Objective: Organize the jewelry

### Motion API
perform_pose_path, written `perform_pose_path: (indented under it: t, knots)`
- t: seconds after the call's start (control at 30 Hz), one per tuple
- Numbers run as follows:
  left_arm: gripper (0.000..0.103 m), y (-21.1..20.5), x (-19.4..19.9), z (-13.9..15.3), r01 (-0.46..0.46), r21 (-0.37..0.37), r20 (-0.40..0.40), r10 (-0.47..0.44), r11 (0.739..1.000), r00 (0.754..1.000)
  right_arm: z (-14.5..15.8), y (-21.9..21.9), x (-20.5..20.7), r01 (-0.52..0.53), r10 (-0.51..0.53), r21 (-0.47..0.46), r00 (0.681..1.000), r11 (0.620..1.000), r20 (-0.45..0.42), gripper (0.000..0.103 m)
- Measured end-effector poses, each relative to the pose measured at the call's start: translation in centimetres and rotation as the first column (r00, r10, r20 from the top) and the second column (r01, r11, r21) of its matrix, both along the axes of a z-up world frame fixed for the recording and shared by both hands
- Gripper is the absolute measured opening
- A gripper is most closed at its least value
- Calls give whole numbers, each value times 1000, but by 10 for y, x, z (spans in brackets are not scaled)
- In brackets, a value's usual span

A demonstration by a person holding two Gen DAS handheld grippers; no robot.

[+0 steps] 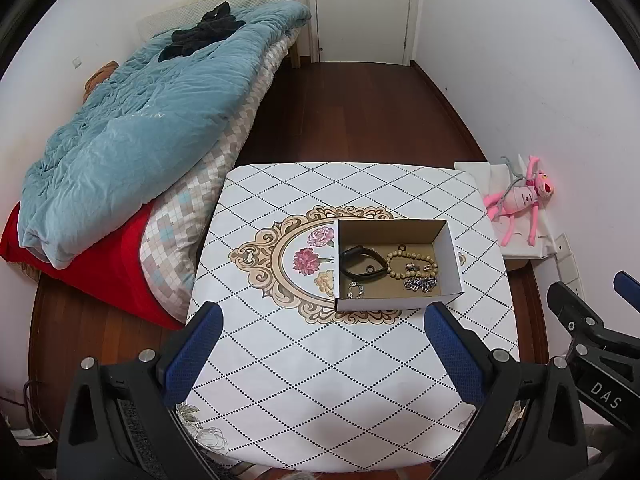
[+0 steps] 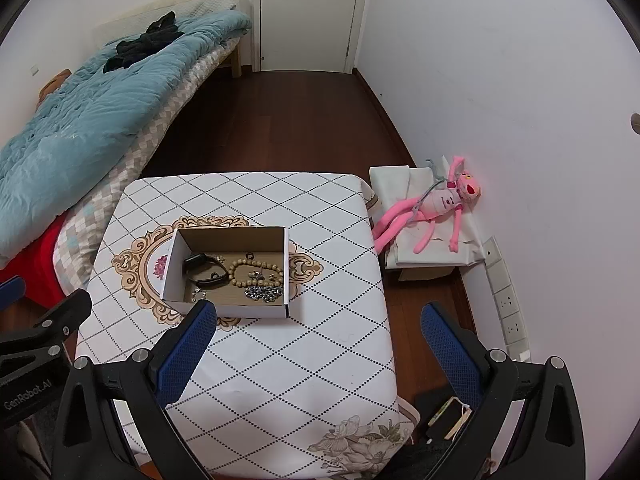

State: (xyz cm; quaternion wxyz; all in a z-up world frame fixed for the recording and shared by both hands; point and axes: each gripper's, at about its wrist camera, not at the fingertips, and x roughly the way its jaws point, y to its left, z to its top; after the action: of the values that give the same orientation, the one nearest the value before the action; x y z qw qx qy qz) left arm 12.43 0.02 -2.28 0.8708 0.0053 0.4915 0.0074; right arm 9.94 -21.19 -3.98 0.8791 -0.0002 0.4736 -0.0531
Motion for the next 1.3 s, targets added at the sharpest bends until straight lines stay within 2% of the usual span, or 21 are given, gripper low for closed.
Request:
perform_pose_path:
  t: [1.3]
  knots:
    - [103,3,1,-4,1,-1,-7,-1,1000,1000,0,-1,1,-15,15,0,1000,1000,-1,103]
